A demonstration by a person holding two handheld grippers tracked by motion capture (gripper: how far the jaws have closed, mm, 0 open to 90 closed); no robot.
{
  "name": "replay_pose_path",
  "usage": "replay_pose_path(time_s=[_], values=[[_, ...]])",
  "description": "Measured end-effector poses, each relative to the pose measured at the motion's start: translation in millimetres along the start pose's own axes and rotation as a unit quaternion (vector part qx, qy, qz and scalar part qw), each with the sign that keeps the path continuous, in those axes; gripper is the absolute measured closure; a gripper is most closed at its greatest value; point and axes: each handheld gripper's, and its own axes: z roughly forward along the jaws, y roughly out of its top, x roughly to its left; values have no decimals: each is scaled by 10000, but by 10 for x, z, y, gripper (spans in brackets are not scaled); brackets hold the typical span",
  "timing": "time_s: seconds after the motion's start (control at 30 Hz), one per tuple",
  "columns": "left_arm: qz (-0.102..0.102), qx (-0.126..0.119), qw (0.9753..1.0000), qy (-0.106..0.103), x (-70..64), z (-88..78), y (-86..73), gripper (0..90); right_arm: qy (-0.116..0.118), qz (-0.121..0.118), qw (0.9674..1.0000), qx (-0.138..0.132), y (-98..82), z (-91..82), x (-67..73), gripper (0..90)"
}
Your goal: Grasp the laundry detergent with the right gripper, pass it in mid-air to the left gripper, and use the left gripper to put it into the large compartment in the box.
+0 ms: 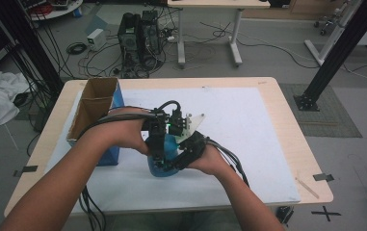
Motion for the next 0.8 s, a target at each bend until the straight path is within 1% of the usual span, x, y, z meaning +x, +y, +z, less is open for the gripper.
replay_pose_path(time_s=[0.07,0.1,0.17,0.23,0.27,0.3,0.4,0.43,0.47,0.6,0.63,0.7,0.73,0.77,0.8], values=[[-15,11,10000,12,-1,-1,-2,232,7,-15,10000,-13,0,3,-2,457],[-23,26,10000,8,-1,1,-4,246,9,-21,10000,-14,-1,4,-3,457],[-15,31,10000,70,-7,-1,-4,263,0,-17,10000,-23,-4,10,-5,457],[-28,67,9999,70,-10,-1,-4,281,11,-2,10000,-32,-6,16,-11,458],[-81,74,9999,69,-18,2,-5,293,8,-6,10000,-18,-5,16,-12,457],[-53,89,9999,106,-13,1,-3,302,17,17,10000,-10,-2,16,-10,457],[-47,115,9999,113,-12,1,-7,303,17,-19,10000,-40,-1,29,-17,458],[-137,123,9998,42,-19,7,-11,305,10,-7,10000,-33,-2,31,-15,457],[-60,123,9998,116,-9,7,-10,305,33,37,10000,-15,-1,28,-12,457],[-101,142,9998,127,-8,8,-16,321,20,-3,10000,-3,-4,38,-20,457],[-142,150,9997,93,-13,11,-17,326,27,5,10000,-5,-4,40,-18,457],[-167,162,9997,102,-18,12,-17,333,36,26,10000,-2,-3,40,-15,458],[-54,167,9996,236,-2,4,-12,335,40,31,10000,3,-1,37,-15,457],[-77,168,9996,212,-5,6,-12,338,-9,-86,10000,-48,0,42,-35,458],[-165,160,9996,142,-11,10,-16,345,-26,-93,9999,-68,-2,47,-35,458]])
